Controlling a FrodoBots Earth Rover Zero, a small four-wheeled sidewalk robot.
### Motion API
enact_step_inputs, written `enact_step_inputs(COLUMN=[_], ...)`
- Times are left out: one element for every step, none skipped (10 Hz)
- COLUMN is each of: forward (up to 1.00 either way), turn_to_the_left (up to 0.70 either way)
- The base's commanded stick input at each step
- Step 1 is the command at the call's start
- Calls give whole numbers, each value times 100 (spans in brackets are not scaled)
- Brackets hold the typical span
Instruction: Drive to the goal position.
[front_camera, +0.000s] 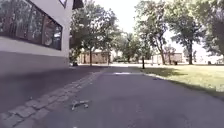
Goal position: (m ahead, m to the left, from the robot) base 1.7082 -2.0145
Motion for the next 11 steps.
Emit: enact_step_inputs(forward=[85,85,85,85,85,85,85,85,85,85,85], turn_to_the_left=[0,0,0,0,0,0,0,0,0,0,0])
